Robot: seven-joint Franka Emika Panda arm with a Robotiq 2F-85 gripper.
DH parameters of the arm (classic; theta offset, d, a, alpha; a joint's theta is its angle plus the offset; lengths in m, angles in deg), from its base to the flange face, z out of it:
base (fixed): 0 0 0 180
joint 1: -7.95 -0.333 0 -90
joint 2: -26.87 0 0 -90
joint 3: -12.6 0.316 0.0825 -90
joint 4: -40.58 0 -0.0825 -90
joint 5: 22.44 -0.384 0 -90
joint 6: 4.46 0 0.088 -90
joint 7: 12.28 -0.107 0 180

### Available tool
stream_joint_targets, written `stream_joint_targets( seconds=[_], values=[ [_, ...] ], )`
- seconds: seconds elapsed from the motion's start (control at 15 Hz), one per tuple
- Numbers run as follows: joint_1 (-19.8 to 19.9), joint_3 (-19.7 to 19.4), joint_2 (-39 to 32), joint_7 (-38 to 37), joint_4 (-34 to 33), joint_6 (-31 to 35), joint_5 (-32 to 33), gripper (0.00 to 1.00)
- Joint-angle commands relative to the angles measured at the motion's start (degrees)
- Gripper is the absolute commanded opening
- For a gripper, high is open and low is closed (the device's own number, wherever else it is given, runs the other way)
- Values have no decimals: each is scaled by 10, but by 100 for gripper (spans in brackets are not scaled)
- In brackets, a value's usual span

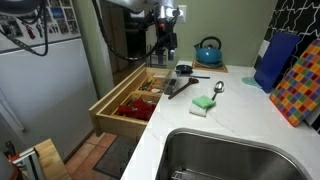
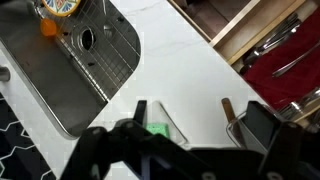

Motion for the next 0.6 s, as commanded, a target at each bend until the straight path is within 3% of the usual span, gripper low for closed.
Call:
stream_joint_targets(
  seconds=[0.0,0.13,0.4,0.53],
  values=[
    [4,5,-2,-1,-3,-3,2,100],
    [7,4,-4,-1,-3,-3,1,100],
    [5,31,34,-21,69,-12,-107,100],
    [7,40,53,-38,120,33,-160,100]
  ],
)
